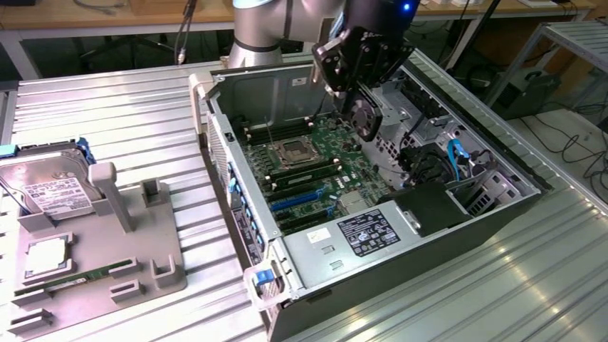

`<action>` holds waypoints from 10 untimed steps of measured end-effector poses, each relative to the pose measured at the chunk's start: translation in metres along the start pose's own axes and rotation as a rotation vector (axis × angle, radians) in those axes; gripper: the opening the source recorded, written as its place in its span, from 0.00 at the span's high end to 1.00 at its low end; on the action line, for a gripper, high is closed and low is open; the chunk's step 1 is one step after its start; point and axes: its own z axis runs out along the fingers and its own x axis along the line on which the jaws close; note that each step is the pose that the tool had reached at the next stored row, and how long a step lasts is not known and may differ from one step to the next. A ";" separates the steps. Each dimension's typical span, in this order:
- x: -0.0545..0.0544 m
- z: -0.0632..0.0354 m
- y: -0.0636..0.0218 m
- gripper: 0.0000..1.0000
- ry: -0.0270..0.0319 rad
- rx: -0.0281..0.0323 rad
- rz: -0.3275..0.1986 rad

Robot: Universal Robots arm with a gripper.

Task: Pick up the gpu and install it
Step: 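Pick up the gpu and move the gpu toward the slot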

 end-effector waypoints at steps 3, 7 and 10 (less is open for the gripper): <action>-0.009 0.0004 -0.0001 0.72 0.0000 -0.0002 0.000; -0.010 0.0004 -0.0001 0.72 0.0000 -0.0001 0.000; -0.010 0.0004 -0.0001 0.72 0.0000 -0.0001 0.000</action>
